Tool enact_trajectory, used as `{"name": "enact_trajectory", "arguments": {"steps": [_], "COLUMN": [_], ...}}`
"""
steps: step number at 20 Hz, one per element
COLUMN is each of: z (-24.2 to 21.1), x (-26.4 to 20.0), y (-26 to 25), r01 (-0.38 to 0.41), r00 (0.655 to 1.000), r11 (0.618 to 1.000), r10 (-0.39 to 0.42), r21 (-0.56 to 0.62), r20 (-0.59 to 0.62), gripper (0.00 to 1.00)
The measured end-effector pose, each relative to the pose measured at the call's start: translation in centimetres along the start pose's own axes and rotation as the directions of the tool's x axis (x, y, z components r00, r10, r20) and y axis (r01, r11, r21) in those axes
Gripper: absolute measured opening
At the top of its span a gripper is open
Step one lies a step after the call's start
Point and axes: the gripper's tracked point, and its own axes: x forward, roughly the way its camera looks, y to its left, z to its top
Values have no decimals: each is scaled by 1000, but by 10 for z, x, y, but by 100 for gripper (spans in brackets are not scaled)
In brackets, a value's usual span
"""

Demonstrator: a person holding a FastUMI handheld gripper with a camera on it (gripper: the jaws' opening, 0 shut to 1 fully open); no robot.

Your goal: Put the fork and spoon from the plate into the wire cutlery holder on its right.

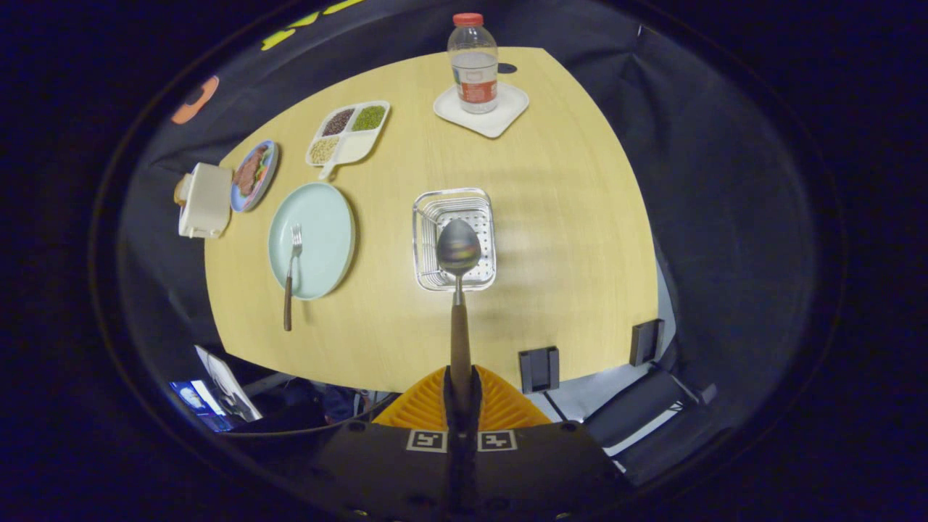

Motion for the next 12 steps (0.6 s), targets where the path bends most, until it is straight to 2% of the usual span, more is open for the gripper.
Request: {"name": "enact_trajectory", "arguments": {"steps": [7, 9, 11, 12], "z": [16, 21, 25, 27], "x": [16, 18, 14, 12], "y": [2, 3, 6, 8], "r01": [-5, 1, 7, 17], "r00": [999, 999, 1000, 1000], "r11": [999, 999, 999, 1000], "r10": [7, 1, -7, -17], "r21": [46, 49, 38, 27], "r20": [-46, -33, -9, 4], "gripper": [1, 4, 13, 29]}}
